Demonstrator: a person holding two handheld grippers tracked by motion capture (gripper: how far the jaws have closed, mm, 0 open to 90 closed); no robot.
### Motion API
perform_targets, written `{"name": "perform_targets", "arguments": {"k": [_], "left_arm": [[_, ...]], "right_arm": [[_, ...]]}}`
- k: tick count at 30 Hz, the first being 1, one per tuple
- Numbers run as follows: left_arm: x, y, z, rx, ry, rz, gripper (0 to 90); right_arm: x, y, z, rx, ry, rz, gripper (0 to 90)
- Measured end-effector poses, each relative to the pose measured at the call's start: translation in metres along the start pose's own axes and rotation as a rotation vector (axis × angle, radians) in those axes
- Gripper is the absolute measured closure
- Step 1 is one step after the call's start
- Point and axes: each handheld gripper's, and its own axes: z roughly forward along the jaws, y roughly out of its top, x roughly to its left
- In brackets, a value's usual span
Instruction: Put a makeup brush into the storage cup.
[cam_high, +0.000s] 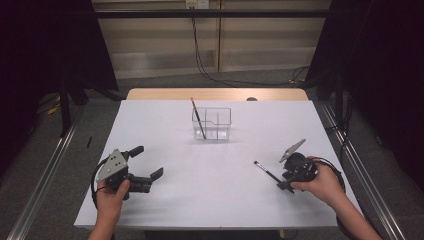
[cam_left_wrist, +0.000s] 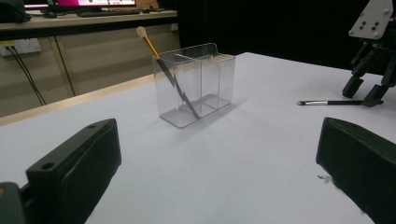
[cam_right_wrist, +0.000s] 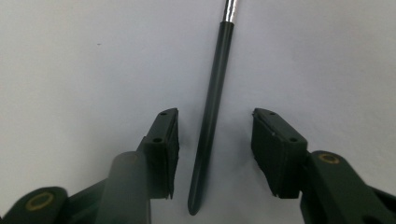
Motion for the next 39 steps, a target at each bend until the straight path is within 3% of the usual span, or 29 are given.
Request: {"name": "perform_targets", "arguments": {"k": [14, 19, 29, 39], "left_arm": [[-0.0003, -0.001, 0.0021, 0.003, -0.004, 0.002, 0.0], [0.0001, -0.0008, 0.0021, 0.003, -0.004, 0.005, 0.0], [-0.0004, -0.0008, 0.0037, 0.0, -0.005, 0.001, 0.0], [0.0002, -0.0012, 0.0036, 0.008, -0.002, -0.003, 0.0]], "right_arm": [[0.0016, 0.0036, 0.0004, 0.026, -0.019, -0.02, 72.9], [-0.0005, 0.0039, 0.0007, 0.021, -0.011, 0.02, 81.5], [0.0019, 0.0075, 0.0017, 0.046, -0.029, 0.028, 84.2], [0.0049, 0.0047, 0.0011, 0.024, -0.049, 0.03, 84.3]]}}
